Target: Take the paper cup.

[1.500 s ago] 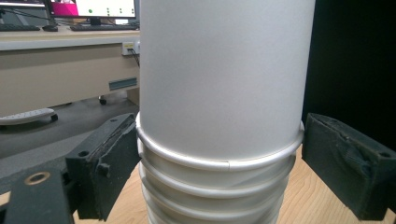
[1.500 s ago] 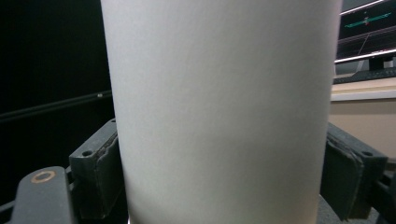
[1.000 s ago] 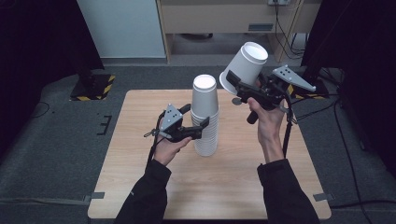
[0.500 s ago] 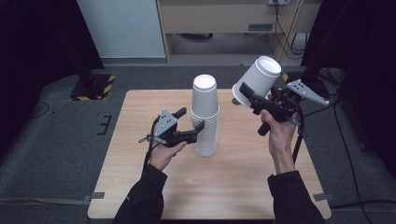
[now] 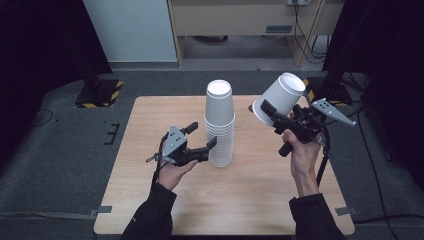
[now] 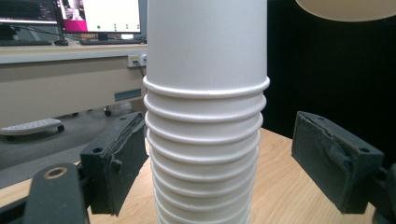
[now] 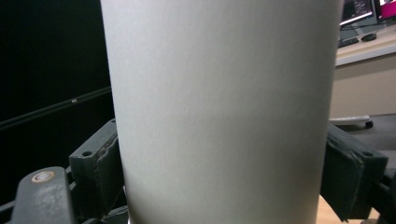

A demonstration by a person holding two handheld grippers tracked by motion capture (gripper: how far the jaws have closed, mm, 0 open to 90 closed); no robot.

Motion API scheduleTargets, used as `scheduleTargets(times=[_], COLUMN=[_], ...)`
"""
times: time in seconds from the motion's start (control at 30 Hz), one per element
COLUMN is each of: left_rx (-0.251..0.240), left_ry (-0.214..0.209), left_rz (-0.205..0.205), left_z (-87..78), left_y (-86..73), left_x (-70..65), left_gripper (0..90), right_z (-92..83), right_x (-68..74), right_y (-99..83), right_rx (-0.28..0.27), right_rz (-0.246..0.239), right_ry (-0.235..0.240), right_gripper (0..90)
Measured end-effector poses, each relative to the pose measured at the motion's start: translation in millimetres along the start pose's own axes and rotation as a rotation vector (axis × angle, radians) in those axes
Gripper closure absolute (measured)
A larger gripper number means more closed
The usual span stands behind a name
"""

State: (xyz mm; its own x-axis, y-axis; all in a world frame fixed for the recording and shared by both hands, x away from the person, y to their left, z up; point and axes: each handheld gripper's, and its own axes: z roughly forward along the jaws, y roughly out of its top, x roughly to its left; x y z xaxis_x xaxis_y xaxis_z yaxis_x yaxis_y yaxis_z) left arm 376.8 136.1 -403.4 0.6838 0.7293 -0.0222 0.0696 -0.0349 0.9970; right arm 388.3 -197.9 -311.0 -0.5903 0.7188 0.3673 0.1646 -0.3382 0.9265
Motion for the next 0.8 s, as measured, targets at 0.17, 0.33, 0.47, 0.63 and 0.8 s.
scheduleTargets(times=[0.17,0.33,0.47,0.63,0.8], left_rx=[0.009,0.018,0.027,0.032,0.035], left_ry=[0.002,-0.004,-0.013,-0.017,-0.021], left_rz=[-0.007,-0.009,-0.004,-0.009,-0.01], left_z=[-5.2,-7.4,-6.5,-5.7,-3.8], left_y=[-7.0,-11.8,-16.2,-19.5,-22.0], left_x=[-0.9,-2.8,-5.7,-8.6,-12.3], left_gripper=[17.0,17.1,17.9,18.0,18.4], right_z=[-9.4,-16.5,-21.6,-28.5,-34.9], right_x=[-0.8,-3.7,-6.5,-11.1,-15.9], right_y=[-7.4,-14.9,-22.7,-34.1,-44.8], right_rx=[-0.005,-0.008,-0.007,-0.008,-0.024], right_rz=[0.027,0.053,0.063,0.086,0.127], right_ry=[0.002,0.005,-0.002,-0.028,-0.045], right_gripper=[15.3,15.3,15.3,15.2,15.3])
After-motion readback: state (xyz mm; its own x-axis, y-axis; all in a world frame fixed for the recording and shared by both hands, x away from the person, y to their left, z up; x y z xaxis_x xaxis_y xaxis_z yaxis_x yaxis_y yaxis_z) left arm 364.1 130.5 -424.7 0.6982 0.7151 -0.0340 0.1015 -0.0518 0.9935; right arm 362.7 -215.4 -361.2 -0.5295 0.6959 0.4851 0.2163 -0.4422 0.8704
